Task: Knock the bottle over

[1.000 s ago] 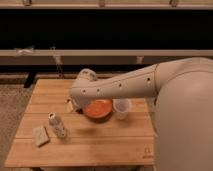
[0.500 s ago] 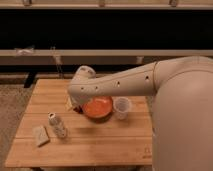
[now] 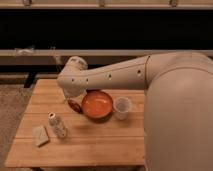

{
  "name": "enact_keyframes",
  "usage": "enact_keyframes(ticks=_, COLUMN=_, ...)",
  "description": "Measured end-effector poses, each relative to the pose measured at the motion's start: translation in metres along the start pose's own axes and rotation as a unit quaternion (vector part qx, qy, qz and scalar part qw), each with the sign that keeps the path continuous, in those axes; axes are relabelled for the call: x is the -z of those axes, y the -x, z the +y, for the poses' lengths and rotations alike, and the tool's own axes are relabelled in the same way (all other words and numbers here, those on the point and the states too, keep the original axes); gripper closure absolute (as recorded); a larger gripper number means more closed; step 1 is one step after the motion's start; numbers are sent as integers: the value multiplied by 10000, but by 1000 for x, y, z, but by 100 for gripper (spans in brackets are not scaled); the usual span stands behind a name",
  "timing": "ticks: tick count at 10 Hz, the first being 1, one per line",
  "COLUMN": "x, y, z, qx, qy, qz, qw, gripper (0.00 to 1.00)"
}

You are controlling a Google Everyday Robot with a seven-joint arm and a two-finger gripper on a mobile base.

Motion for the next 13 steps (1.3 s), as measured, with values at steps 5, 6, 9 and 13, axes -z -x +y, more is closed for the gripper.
enact_keyframes(ticks=5, x=13, y=-12, z=60, qx=556, qy=267, qz=64, qw=9981, gripper=20)
enact_keyframes(ticks=6, x=16, y=-19, z=70, qx=657, qy=323, qz=86, qw=9973, gripper=20)
enact_keyframes(ticks=9, x=23, y=-41, z=99, qx=928, qy=548, qz=221, qw=9939, gripper=20)
enact_keyframes(ticks=13, x=11, y=-52, z=86, qx=866, qy=521, qz=437, qw=9939, gripper=20)
